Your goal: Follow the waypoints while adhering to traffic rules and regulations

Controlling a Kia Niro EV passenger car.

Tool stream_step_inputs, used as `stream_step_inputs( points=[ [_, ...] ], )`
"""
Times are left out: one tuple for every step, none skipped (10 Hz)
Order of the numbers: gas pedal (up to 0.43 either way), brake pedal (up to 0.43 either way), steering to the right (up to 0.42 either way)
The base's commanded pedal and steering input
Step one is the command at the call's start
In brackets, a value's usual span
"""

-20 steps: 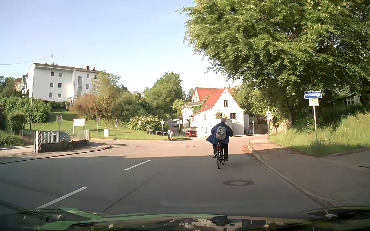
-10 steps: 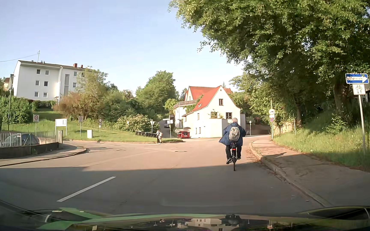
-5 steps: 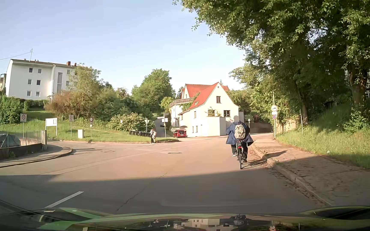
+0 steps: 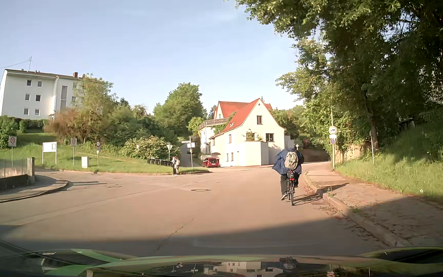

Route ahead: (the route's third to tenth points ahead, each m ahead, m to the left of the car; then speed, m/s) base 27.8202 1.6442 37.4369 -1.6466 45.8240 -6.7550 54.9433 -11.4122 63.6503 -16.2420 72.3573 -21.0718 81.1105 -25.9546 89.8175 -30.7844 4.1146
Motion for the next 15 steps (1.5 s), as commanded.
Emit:
stream_step_inputs(
  points=[
    [0.067, 0.0, 0.016],
    [0.067, 0.0, 0.016],
    [0.059, 0.0, 0.017],
    [0.059, 0.0, 0.02],
    [0.059, 0.0, 0.02],
    [0.059, 0.0, 0.02],
    [0.059, 0.0, 0.02],
    [0.059, 0.0, 0.02],
    [0.059, 0.0, 0.021],
    [0.059, 0.0, 0.023],
    [0.059, 0.0, 0.024],
    [0.059, 0.0, 0.025],
    [0.059, 0.0, 0.025],
    [0.059, 0.0, 0.026],
    [0.059, 0.0, 0.027]
  ],
)
